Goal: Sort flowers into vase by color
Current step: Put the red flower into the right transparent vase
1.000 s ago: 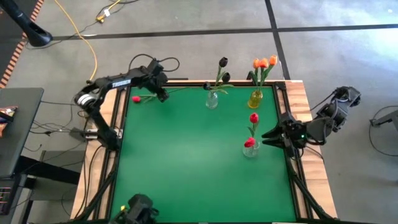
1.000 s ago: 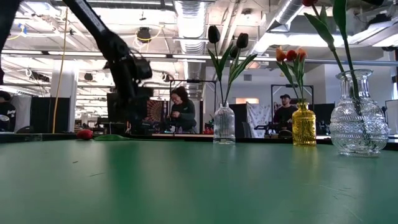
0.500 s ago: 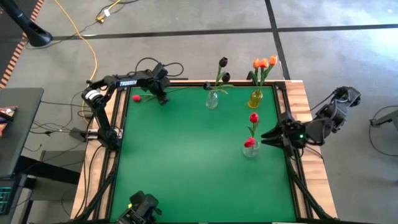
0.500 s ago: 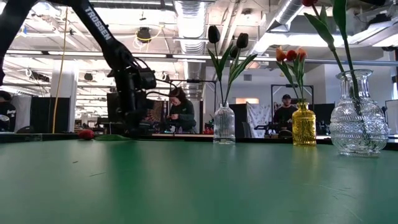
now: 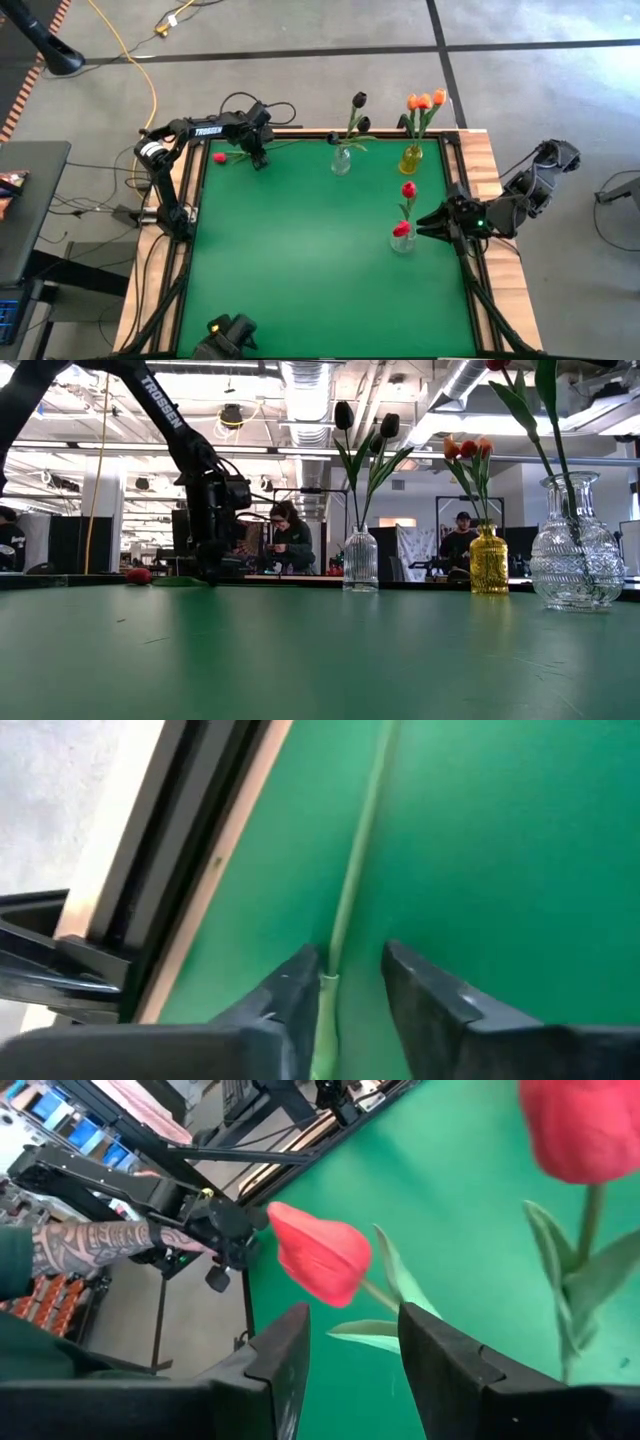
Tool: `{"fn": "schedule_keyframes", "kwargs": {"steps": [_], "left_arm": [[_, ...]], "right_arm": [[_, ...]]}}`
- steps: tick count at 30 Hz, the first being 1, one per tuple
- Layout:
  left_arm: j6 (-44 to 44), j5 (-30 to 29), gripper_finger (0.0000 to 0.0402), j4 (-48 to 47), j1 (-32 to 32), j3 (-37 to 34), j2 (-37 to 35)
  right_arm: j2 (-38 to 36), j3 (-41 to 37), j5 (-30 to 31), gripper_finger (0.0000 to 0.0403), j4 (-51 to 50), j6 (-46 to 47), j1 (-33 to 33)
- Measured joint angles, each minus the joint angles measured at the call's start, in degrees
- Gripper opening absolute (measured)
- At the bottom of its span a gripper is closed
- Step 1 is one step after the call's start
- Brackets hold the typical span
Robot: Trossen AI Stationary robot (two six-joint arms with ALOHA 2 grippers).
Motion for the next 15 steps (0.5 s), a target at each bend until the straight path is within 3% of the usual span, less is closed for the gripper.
{"fn": "schedule_keyframes", "kwargs": {"steps": [6,11,15], "left_arm": [[-3.97,-0.45,0.0011,-1.92,-1.68,0.46,-2.34],[-6.97,3.37,0.0002,-8.38,-3.92,5.33,-7.94],[-12.21,11.96,0.0001,-20.41,-5.49,10.83,-12.2]], "right_arm": [[1.71,0.0,-0.34,0.0179,0.88,0.03,0.02],[2.76,-0.02,-1.44,0.0179,1.92,0.16,0.02],[3.07,-0.02,-4.69,0.0179,4.75,-1.46,0.17]]}}
